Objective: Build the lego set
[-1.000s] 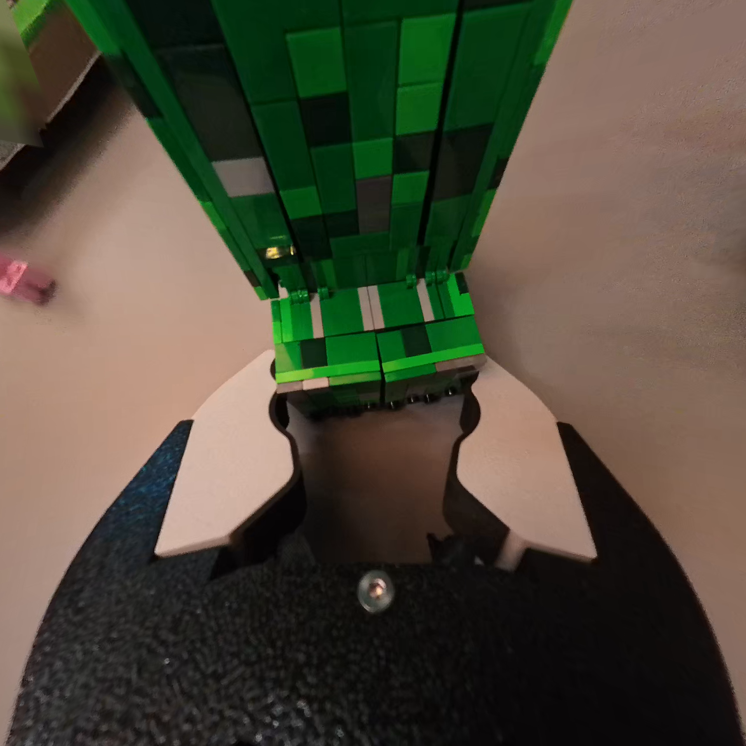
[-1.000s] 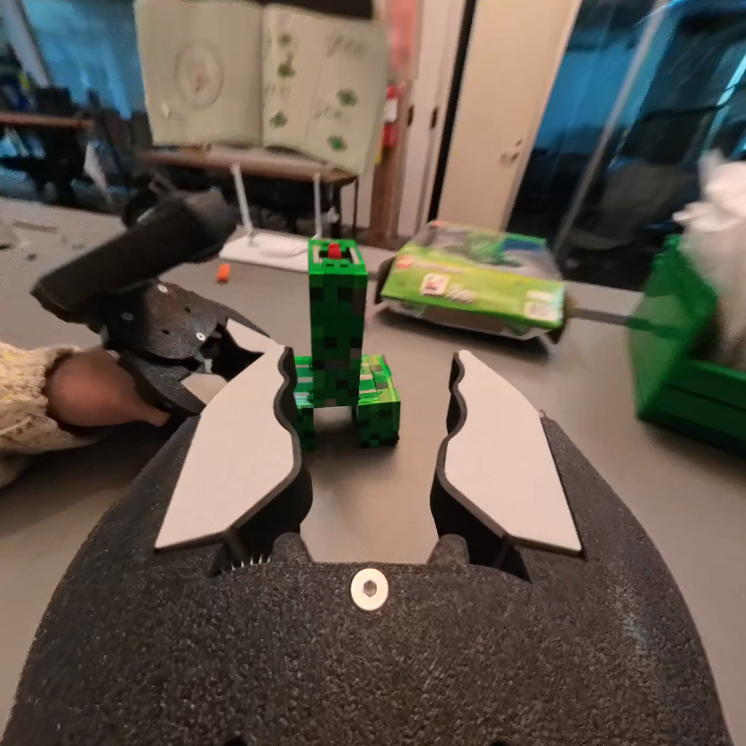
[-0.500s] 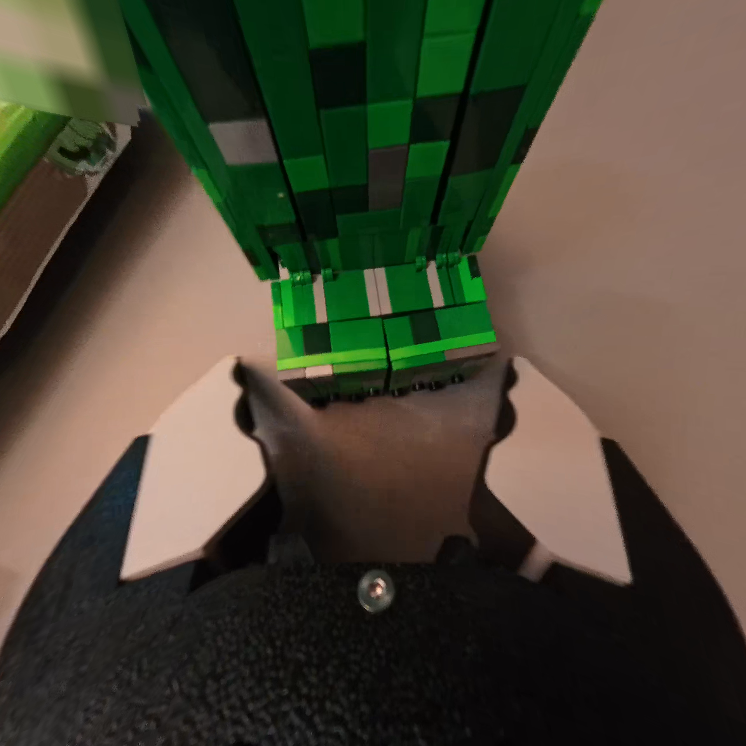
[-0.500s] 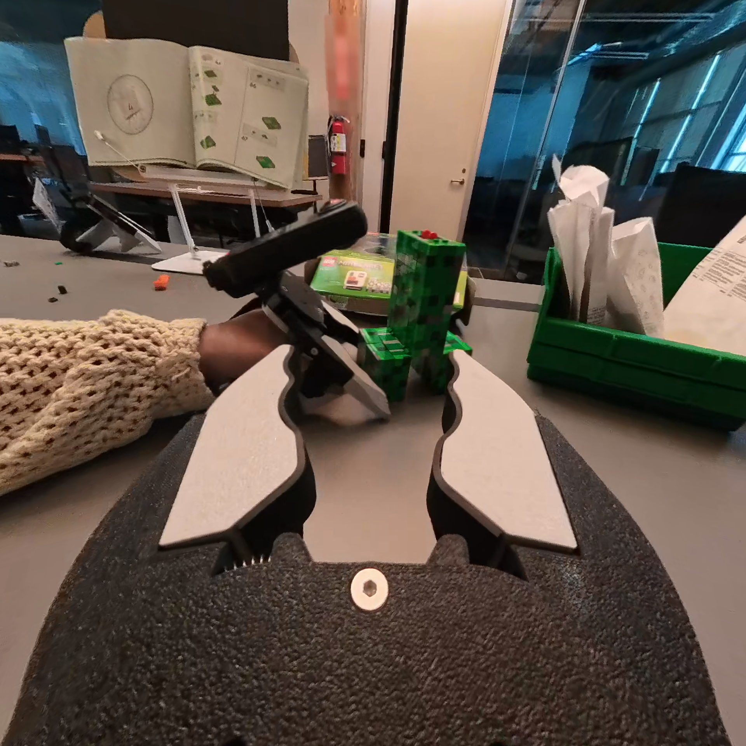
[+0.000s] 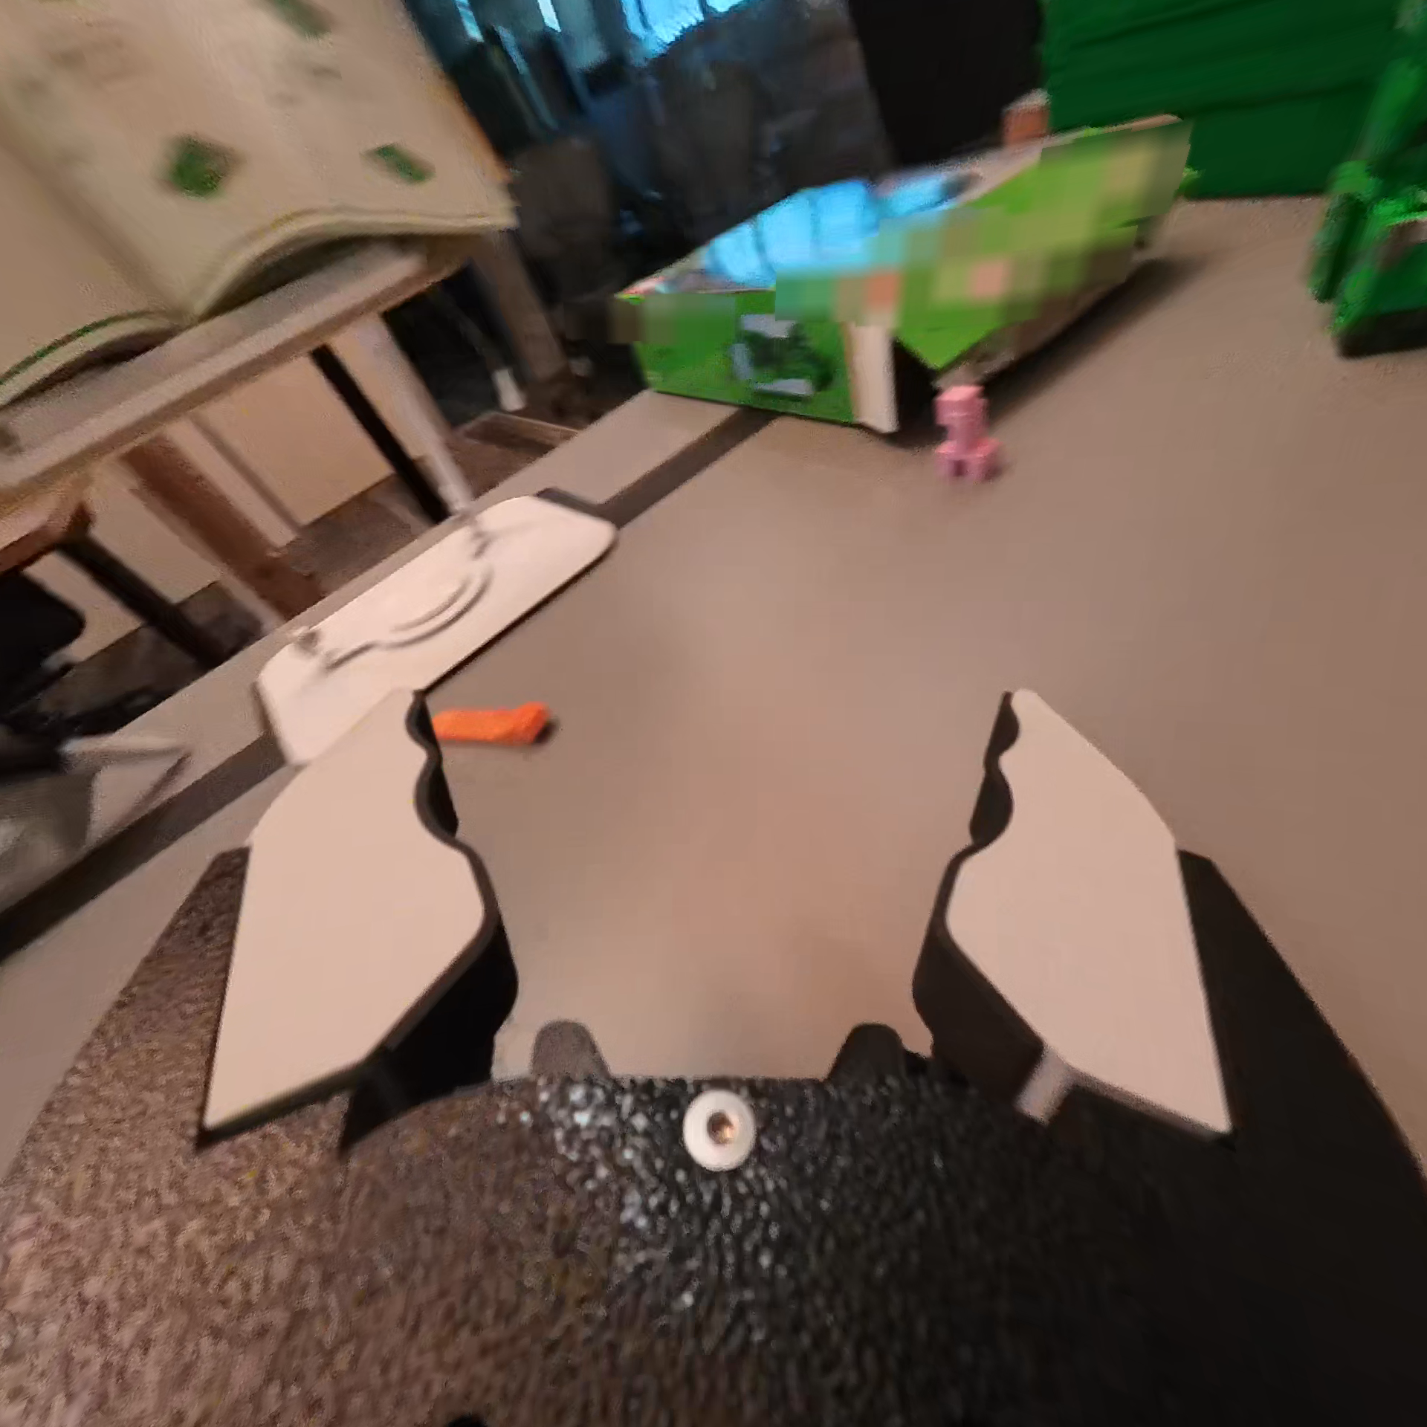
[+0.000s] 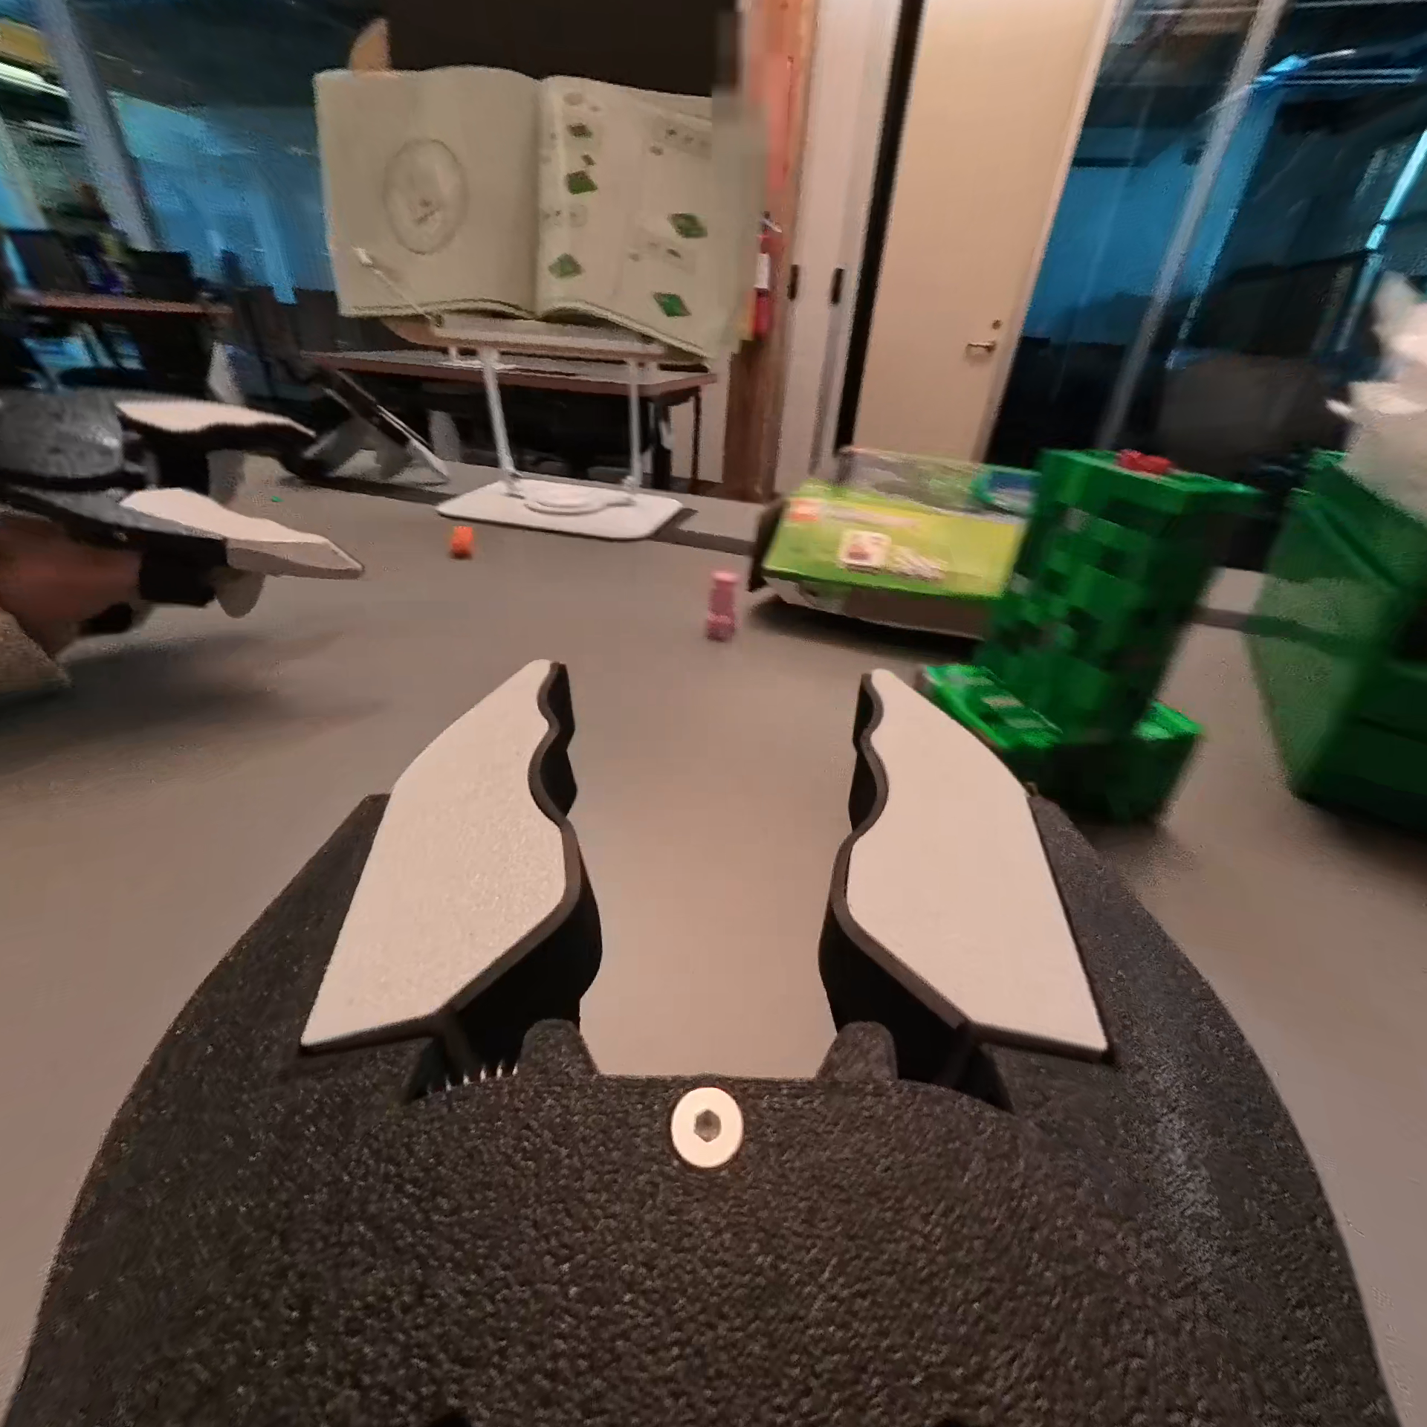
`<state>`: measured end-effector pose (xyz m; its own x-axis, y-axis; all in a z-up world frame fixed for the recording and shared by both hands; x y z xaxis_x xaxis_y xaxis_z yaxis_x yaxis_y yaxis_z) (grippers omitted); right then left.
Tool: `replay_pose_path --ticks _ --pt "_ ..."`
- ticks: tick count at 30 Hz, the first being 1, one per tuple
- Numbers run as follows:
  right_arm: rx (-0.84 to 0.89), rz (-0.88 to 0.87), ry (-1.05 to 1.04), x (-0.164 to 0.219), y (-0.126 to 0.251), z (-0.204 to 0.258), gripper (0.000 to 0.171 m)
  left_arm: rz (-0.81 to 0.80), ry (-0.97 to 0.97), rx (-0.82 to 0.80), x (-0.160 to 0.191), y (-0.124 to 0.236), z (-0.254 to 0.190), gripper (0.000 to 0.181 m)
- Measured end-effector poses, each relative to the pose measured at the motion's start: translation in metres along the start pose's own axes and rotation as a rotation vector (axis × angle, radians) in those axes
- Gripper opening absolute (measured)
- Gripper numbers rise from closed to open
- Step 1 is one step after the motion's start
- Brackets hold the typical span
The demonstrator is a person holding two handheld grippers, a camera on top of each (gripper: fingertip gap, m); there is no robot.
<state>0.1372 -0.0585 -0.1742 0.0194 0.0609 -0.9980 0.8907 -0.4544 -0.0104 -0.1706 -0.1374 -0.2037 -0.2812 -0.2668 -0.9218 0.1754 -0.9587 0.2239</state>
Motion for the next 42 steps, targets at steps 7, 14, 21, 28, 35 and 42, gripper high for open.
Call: replay_pose_path --ticks 7,14,21,28,35,42 --pt "-0.242 -0.059 -0.064 -0.023 -0.103 0.095 0.071 -0.067 0.159 -0.056 0.024 0.029 0.055 0.124" --pt "-0.236 -0.214 0.09 -0.025 -0.191 0.149 0.068 -0.114 0.2 0.031 0.017 0.033 0.041 0.117" --pt "-0.16 -0.245 0.157 -0.025 -0.251 0.159 0.061 -0.171 0.089 0.007 0.007 0.042 0.035 0.098" --pt "-0.172 -0.229 0.113 -0.023 -0.247 0.153 0.0 -0.214 0.111 0.071 0.007 0.05 0.036 0.01" --pt "-0.253 -0.208 0.152 -0.022 -0.239 0.168 0.004 -0.229 0.115 0.115 0.005 0.054 0.032 0.0" --pt "-0.219 -0.313 0.295 -0.064 -0.199 0.16 0.0 -0.209 0.063 0.153 0.01 0.051 0.022 0.0"
Point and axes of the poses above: each gripper's, where its closed fingertips meet, y back along the fingers, x out of its underside, z = x × y across the jaws, the point moved 1 cm from there along y, back along the fingers
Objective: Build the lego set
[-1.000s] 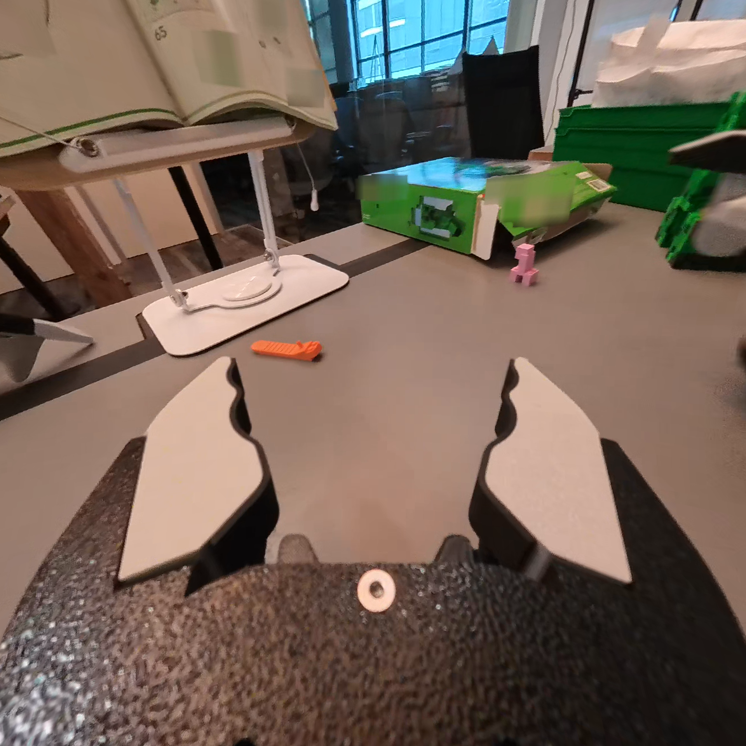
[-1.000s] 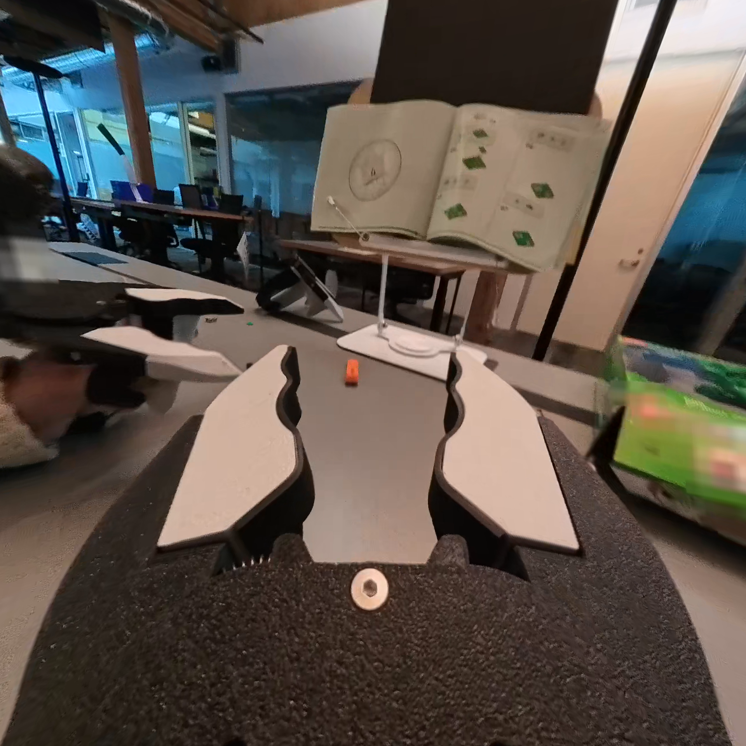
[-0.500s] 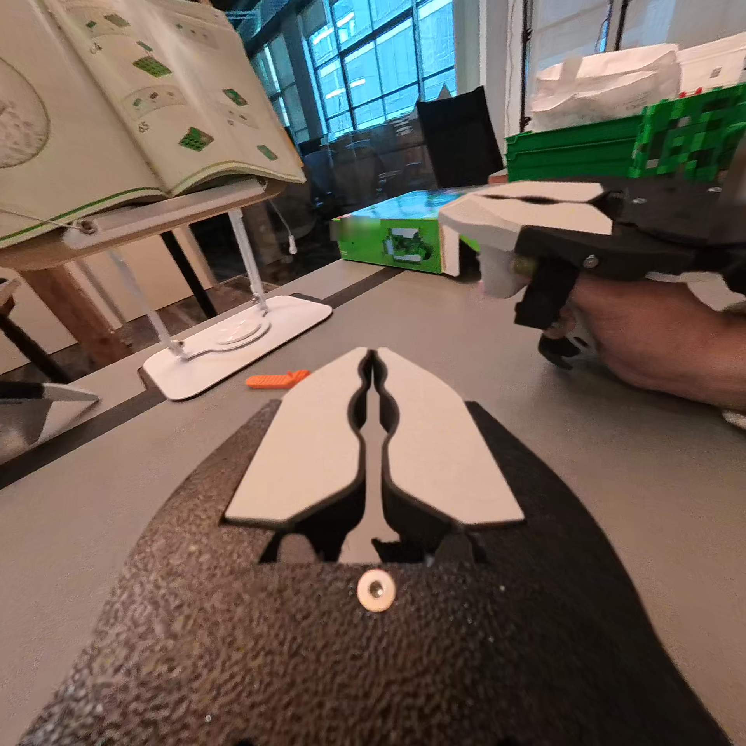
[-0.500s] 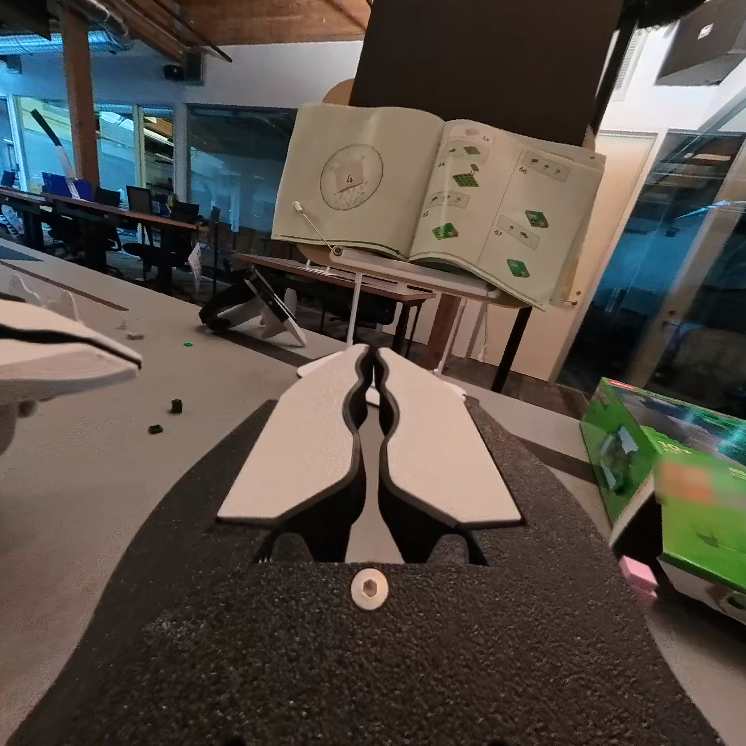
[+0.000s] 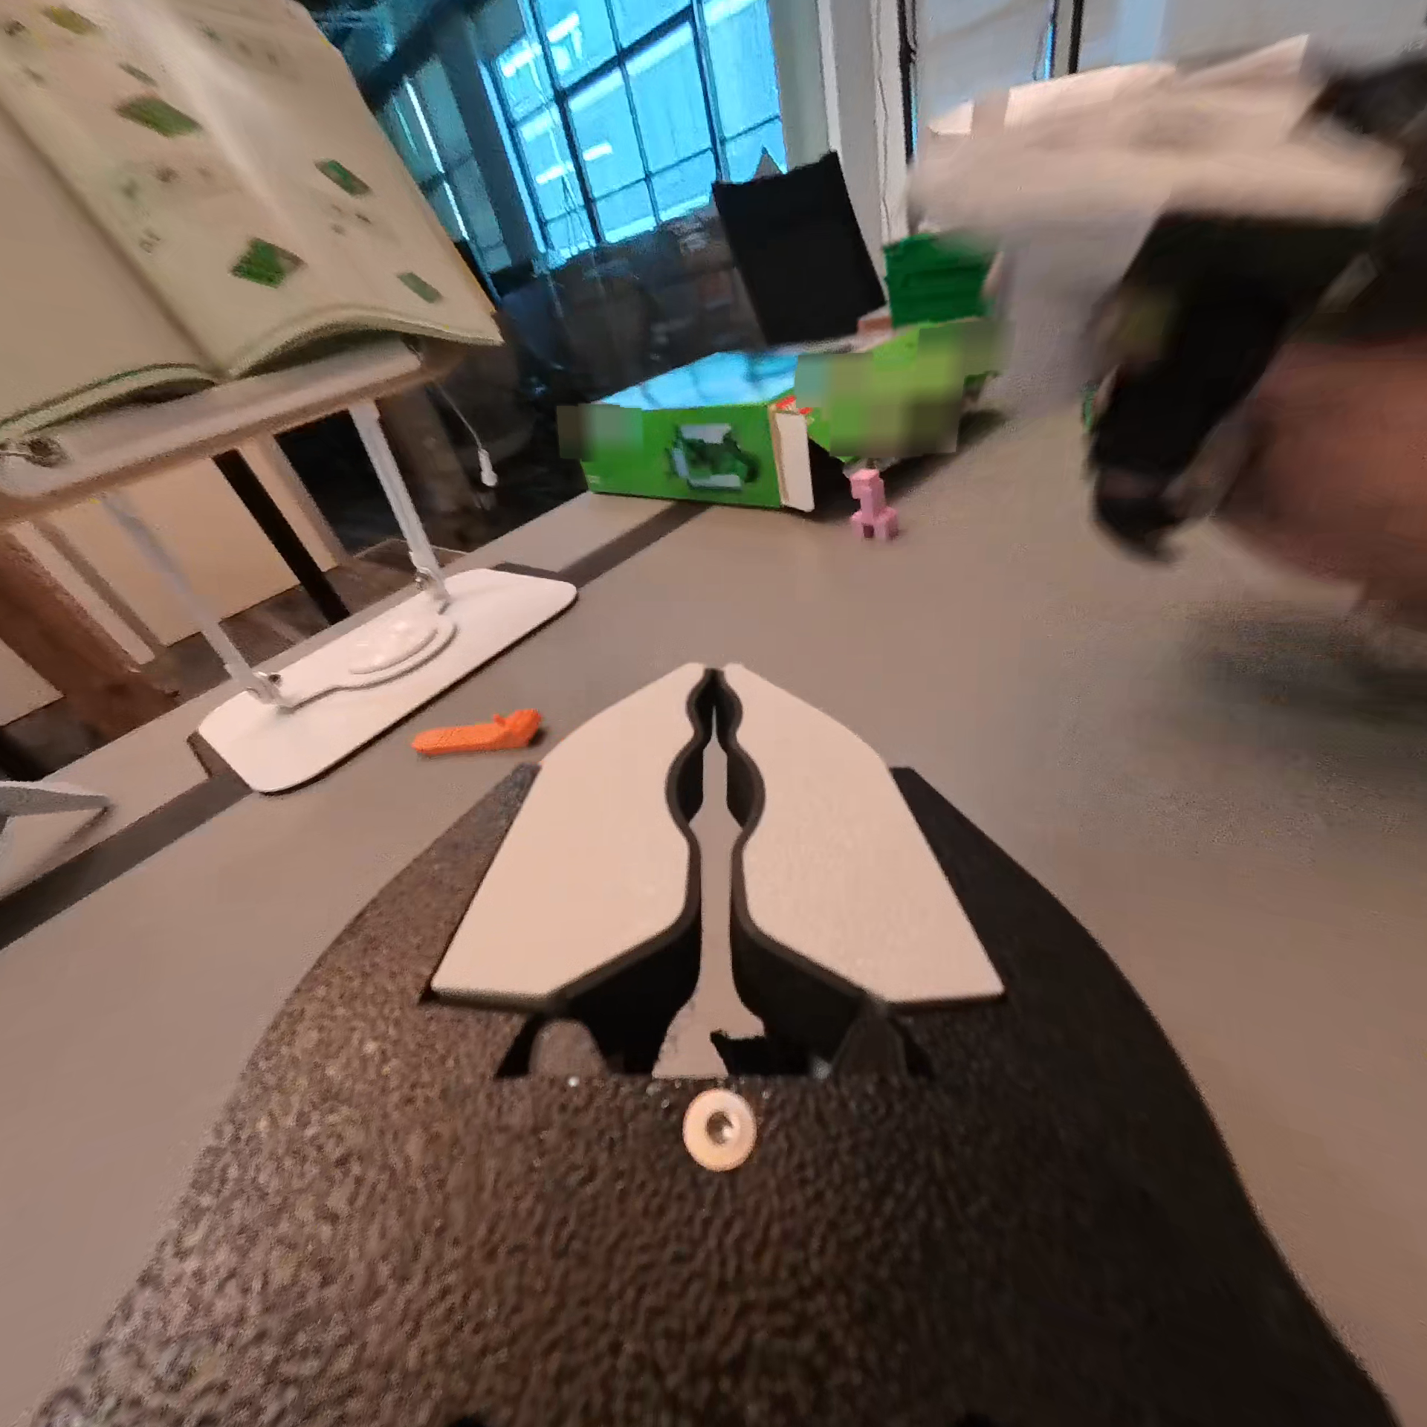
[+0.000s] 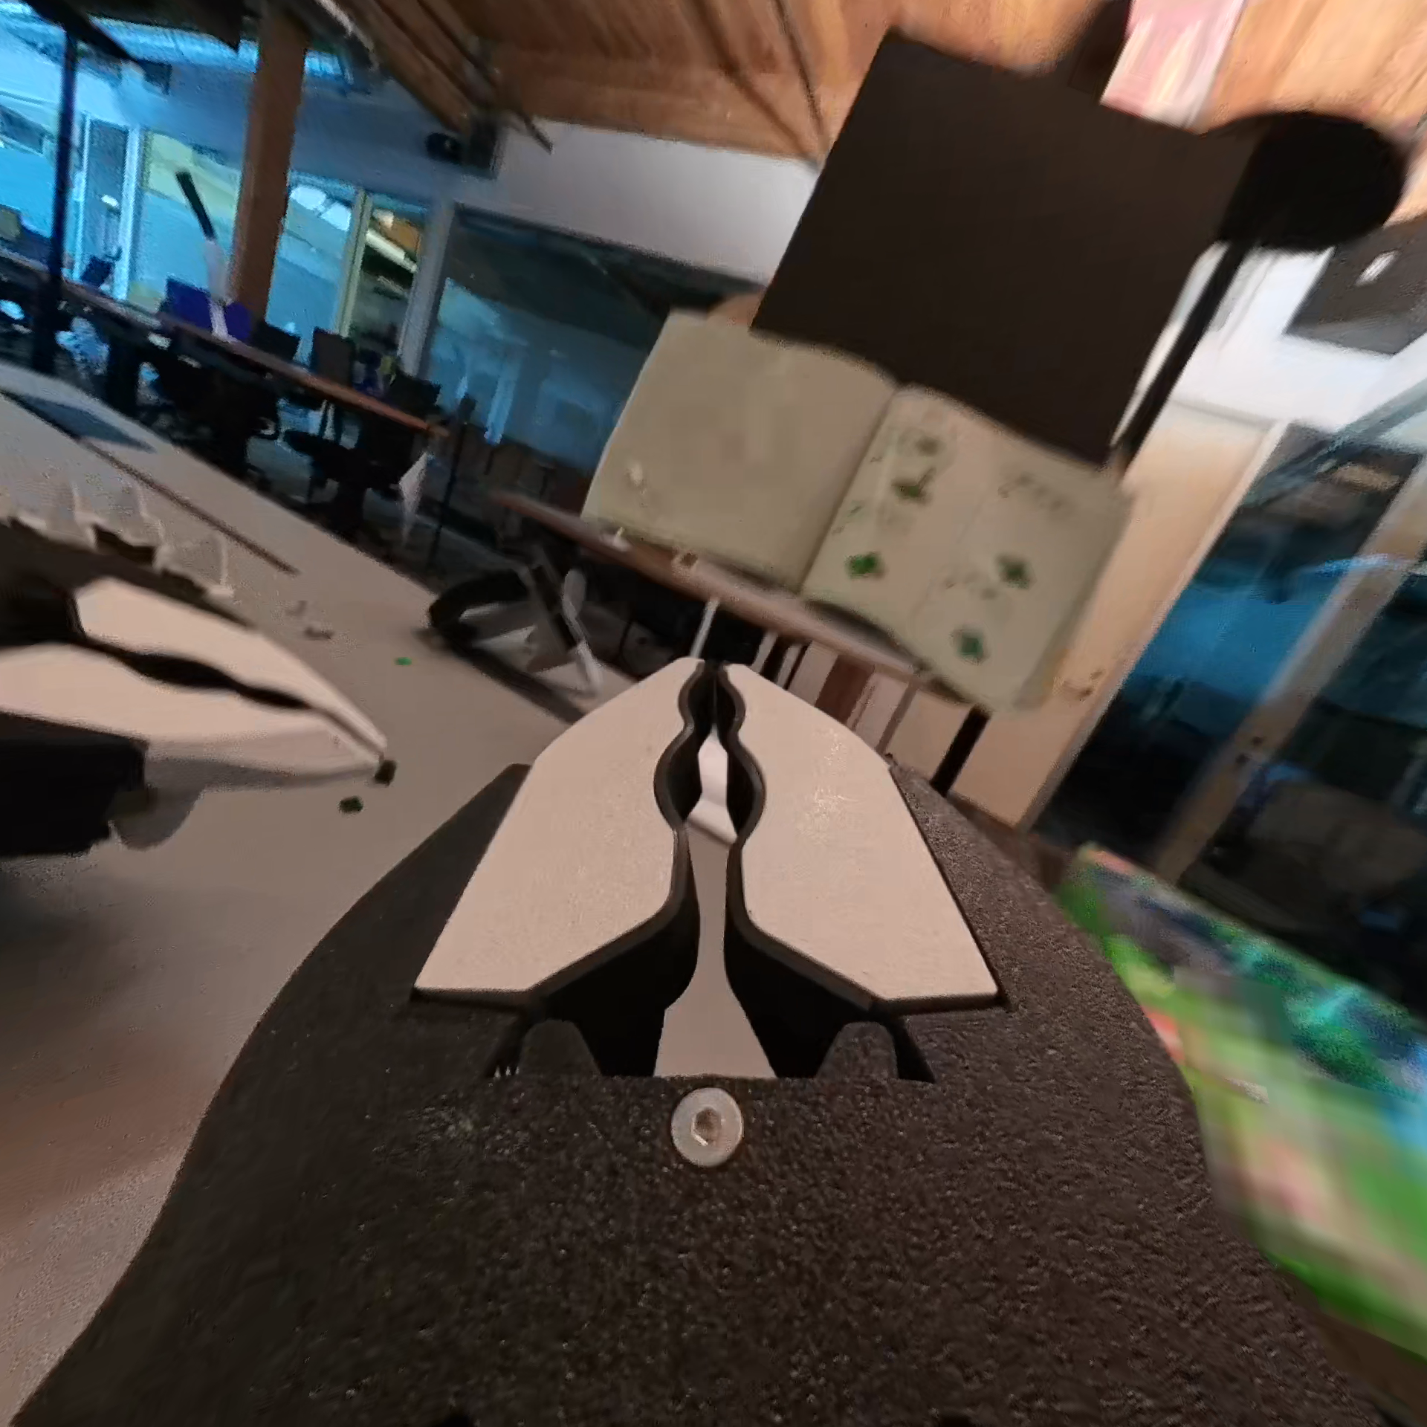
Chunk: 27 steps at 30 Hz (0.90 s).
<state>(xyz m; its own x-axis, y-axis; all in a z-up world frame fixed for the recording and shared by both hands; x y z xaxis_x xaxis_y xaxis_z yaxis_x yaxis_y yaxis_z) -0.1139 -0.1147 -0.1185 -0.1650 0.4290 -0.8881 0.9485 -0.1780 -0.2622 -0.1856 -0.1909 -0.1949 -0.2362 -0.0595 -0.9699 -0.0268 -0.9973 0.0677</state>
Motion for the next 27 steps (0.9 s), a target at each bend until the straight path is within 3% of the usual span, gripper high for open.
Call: replay_pose_path --ticks 3,6,8,11,15,17,22,24,27 --pt "0.092 -0.024 0.152 -0.044 0.053 -0.071 0.0 -0.014 -0.049 -0.003 0.0 0.0 -0.001 0.0" --pt "0.33 0.095 0.339 -0.045 0.121 -0.207 0.0 -0.005 -0.111 -0.01 0.001 -0.001 -0.003 0.0" --pt "0.492 0.307 0.39 -0.015 0.169 -0.311 0.003 0.014 -0.14 -0.006 0.003 -0.003 -0.005 0.0" --pt "0.517 0.685 0.25 0.066 0.223 -0.414 0.034 0.029 -0.177 -0.032 0.006 -0.005 -0.003 0.0" --pt "0.338 0.931 0.008 0.145 0.244 -0.456 0.064 0.084 -0.199 -0.122 0.013 -0.006 0.01 0.0" --pt "0.259 1.013 -0.009 0.165 0.246 -0.462 0.068 0.103 -0.214 -0.154 0.015 -0.007 0.013 0.0" --pt "0.124 1.04 0.046 0.169 0.233 -0.457 0.059 0.163 -0.279 -0.197 0.02 -0.011 0.015 0.0" --pt "0.084 1.173 0.066 0.179 0.242 -0.449 0.057 0.176 -0.315 -0.197 0.021 -0.013 0.013 0.0" --pt "0.094 1.157 0.051 0.166 0.245 -0.438 0.063 0.184 -0.361 -0.191 0.022 -0.014 0.008 0.0"
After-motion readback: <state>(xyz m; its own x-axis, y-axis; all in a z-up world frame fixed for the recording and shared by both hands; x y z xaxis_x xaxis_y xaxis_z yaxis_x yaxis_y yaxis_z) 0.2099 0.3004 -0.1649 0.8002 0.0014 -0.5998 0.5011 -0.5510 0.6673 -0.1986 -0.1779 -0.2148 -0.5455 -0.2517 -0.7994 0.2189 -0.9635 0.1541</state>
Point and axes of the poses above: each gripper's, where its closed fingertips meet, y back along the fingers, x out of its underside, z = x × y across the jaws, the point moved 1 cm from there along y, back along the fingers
